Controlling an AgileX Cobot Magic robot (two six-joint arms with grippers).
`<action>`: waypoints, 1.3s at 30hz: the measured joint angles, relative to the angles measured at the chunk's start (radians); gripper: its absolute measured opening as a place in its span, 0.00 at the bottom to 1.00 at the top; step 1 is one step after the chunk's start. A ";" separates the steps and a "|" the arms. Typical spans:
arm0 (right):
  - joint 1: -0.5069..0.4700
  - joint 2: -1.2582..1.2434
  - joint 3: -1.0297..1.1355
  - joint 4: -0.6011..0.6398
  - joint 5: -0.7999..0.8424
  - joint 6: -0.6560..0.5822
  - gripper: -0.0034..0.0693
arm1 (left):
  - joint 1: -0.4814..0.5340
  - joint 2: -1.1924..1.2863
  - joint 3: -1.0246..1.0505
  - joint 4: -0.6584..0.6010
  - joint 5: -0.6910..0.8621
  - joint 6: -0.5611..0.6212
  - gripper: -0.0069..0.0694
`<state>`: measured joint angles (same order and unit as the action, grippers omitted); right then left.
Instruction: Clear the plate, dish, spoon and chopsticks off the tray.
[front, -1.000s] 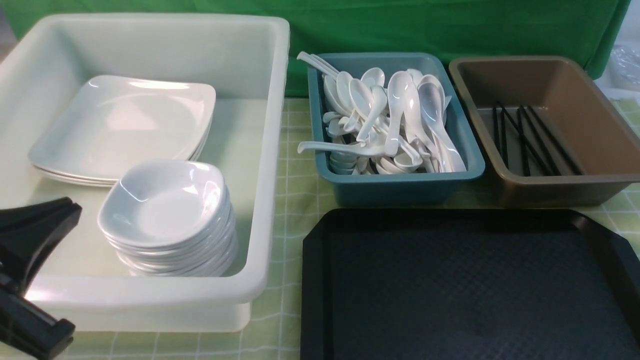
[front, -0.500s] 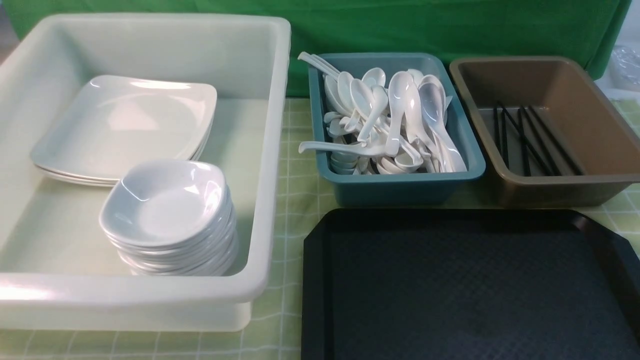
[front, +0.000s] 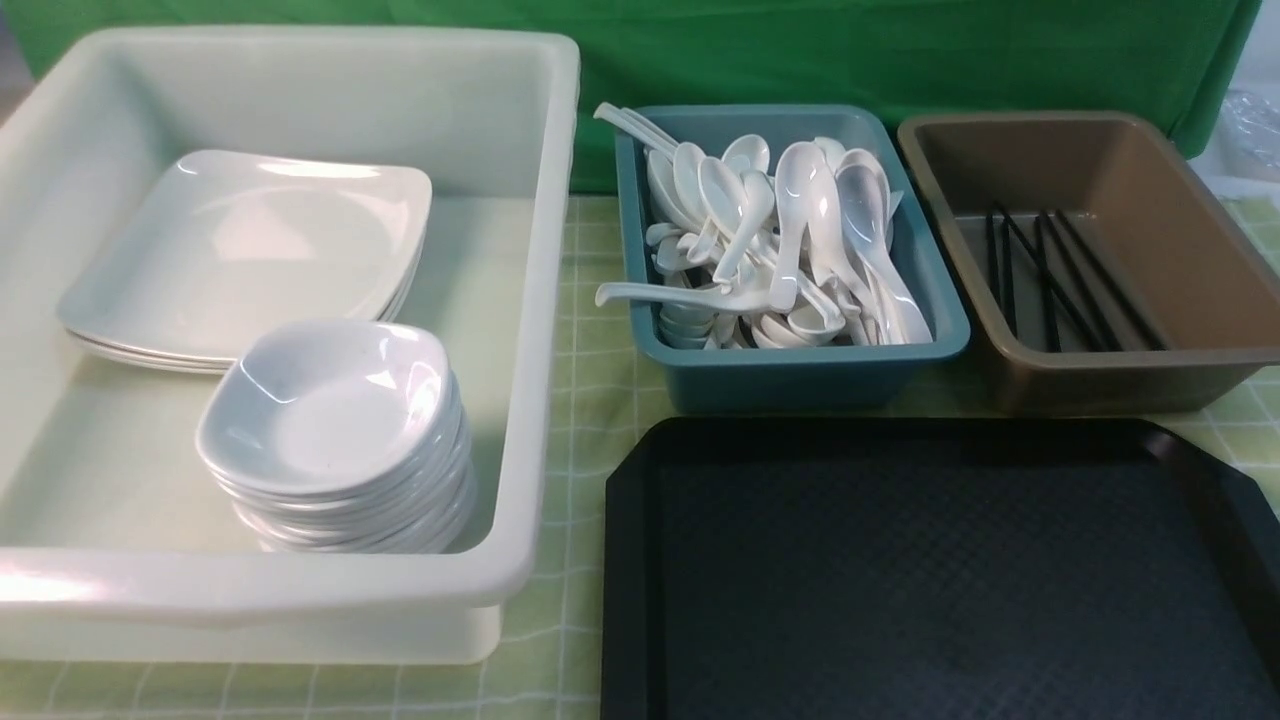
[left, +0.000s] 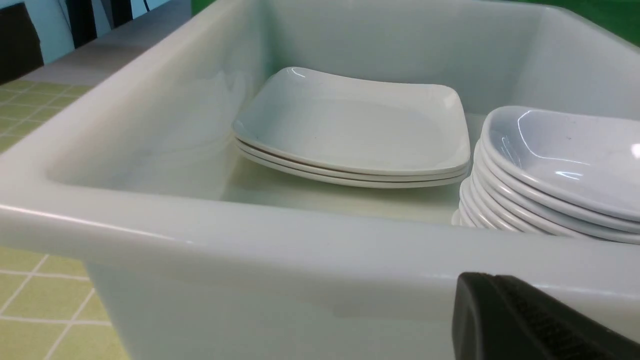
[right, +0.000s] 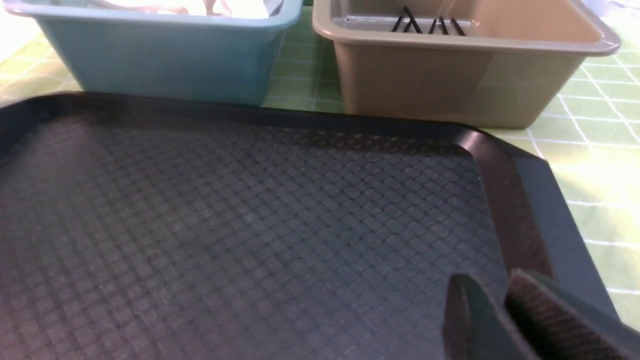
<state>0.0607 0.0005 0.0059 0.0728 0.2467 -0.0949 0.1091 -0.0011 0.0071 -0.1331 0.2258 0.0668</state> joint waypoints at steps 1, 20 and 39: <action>0.000 0.000 0.000 0.000 0.000 0.000 0.25 | 0.000 0.000 0.000 0.000 0.001 0.000 0.10; 0.000 0.000 0.000 0.001 0.000 0.001 0.31 | 0.000 0.000 0.000 0.000 0.004 0.006 0.10; 0.000 0.000 0.000 0.001 0.000 0.001 0.35 | 0.000 0.000 0.000 0.000 0.004 0.006 0.10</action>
<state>0.0607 0.0005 0.0059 0.0738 0.2467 -0.0939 0.1091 -0.0011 0.0071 -0.1333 0.2298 0.0729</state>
